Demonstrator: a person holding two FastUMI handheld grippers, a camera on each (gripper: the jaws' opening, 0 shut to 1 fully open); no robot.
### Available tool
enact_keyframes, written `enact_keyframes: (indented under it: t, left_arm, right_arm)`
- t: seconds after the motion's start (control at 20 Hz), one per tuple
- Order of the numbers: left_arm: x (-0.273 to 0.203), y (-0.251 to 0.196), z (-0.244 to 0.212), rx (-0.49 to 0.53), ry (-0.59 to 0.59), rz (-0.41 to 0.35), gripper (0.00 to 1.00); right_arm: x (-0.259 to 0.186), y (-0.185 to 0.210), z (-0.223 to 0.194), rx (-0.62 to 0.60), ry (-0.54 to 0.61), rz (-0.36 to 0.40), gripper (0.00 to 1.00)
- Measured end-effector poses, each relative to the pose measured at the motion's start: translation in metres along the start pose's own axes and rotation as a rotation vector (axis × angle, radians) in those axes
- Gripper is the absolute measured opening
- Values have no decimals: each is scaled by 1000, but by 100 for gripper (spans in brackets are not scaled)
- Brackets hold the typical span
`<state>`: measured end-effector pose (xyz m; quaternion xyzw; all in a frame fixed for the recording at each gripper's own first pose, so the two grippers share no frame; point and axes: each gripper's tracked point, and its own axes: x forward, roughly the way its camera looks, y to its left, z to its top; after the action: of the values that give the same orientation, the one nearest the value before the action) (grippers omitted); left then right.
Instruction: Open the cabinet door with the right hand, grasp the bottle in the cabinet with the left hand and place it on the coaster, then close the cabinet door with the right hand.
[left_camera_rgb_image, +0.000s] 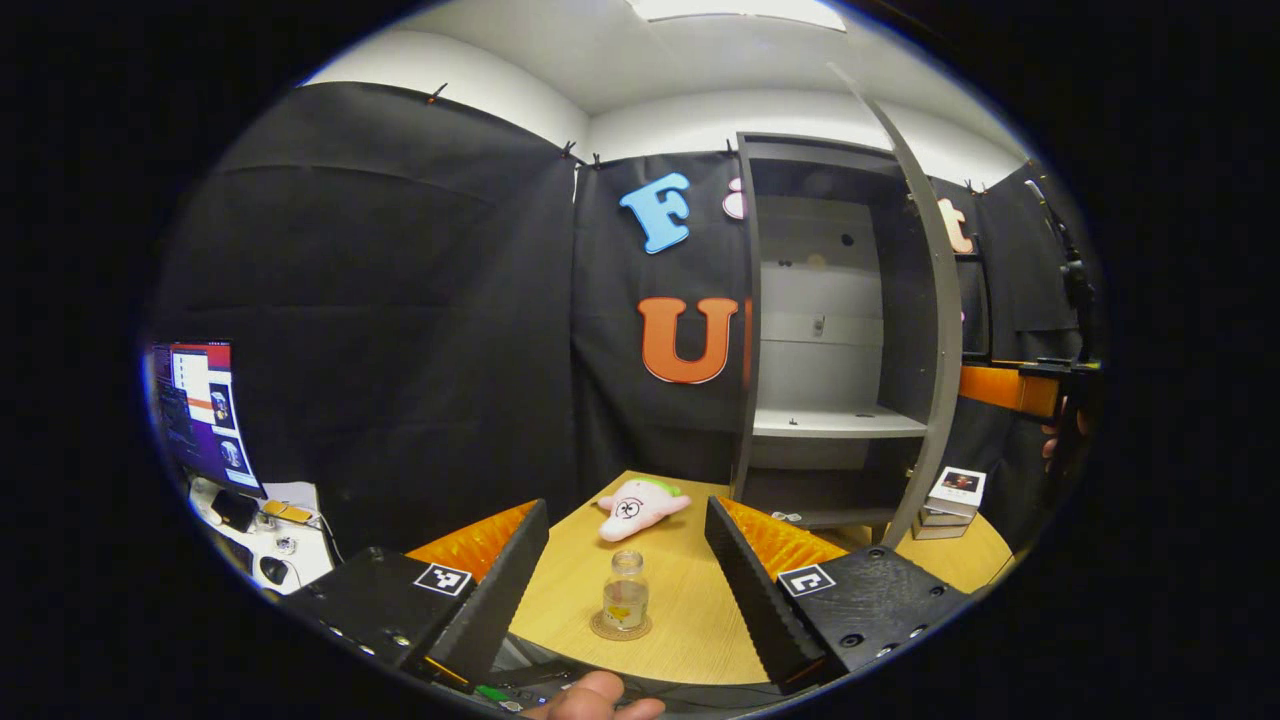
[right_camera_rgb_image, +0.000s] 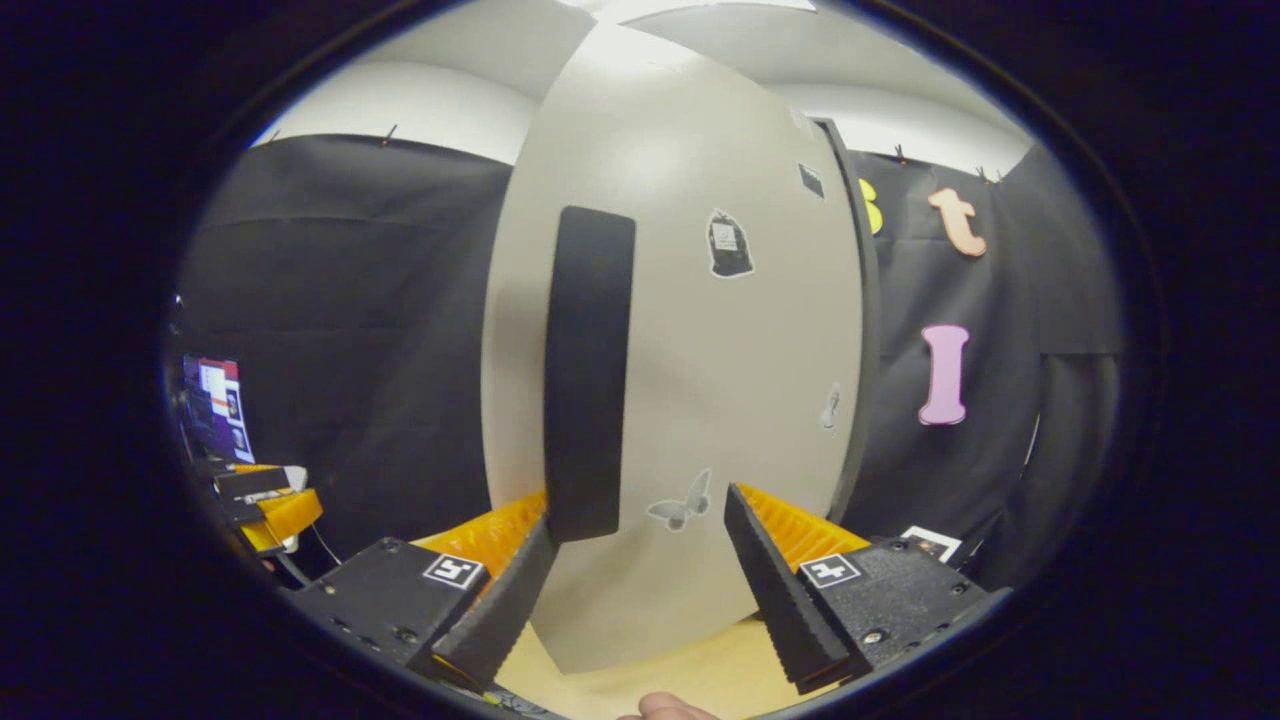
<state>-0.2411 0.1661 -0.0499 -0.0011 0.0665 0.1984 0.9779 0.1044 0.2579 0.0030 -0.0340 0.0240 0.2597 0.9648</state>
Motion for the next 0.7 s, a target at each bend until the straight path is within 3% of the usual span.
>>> enact_keyframes:
  t: [0.3,0.45,0.65,0.7]
  left_arm:
    - [17,-28,13,36,16,50,95]
    - [29,-46,18,82,17,59,95]
    - [41,-68,23,95,4,51,95]
    - [44,-76,24,90,1,32,95]
  right_arm:
    - [38,21,2,-67,-8,164,100]
    - [59,25,2,-40,-8,253,100]
    - [76,23,-3,-23,-5,261,100]
    - [82,18,-9,-22,10,234,100]
